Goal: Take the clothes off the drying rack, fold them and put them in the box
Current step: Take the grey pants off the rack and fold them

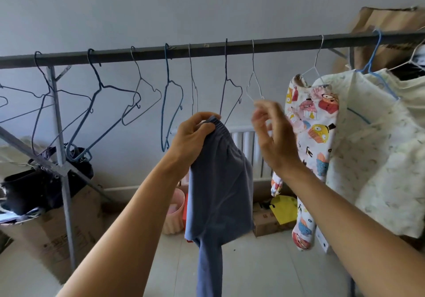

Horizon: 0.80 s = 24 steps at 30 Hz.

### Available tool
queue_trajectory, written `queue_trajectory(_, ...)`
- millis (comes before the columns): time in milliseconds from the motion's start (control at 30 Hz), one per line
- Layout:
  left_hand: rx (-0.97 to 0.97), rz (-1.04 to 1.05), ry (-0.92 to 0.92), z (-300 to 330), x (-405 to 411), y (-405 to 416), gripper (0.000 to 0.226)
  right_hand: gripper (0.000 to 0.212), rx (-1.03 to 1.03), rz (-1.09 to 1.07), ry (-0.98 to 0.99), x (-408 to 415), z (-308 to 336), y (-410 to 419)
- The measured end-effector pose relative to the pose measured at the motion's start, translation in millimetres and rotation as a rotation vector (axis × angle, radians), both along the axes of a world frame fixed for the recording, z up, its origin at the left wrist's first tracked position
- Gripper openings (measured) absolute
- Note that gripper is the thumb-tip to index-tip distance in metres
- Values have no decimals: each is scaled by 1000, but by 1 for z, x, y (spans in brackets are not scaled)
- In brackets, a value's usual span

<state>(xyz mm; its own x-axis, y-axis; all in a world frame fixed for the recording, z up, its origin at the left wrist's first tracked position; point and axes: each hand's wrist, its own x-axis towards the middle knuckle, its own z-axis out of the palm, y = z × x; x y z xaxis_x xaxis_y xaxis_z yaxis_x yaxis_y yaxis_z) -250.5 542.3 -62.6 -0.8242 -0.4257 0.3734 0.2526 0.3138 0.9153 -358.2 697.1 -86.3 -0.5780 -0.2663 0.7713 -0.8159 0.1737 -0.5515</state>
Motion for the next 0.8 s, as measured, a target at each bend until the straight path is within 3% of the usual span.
queue_trajectory(67,-26,-92,-3,-4,13,-4,23,36,166,314,-194,33,-5,-4)
queue_trajectory(133,-32,-168,-14,-12,27,-9,24,35,369,472,-362,53,-18,-11)
queue_trajectory(267,-50,-135,-58,-34,66,-30,26,24,509,475,-491,75,-37,-19)
queue_trajectory(367,-32,24,-80,-56,102,-52,30,26,694,479,-541,91,-43,-27)
queue_trajectory(467,13,96,-155,-76,135,-64,23,21,732,435,-459,110,-48,-47)
queue_trajectory(600,-136,74,-294,-93,163,-79,36,24,684,396,-329,133,-53,-84)
queue_trajectory(700,-277,120,-275,-94,184,-104,21,23,780,428,-373,144,-51,-100)
queue_trajectory(800,-377,225,-368,-98,211,-139,16,19,872,474,-419,154,-46,-115)
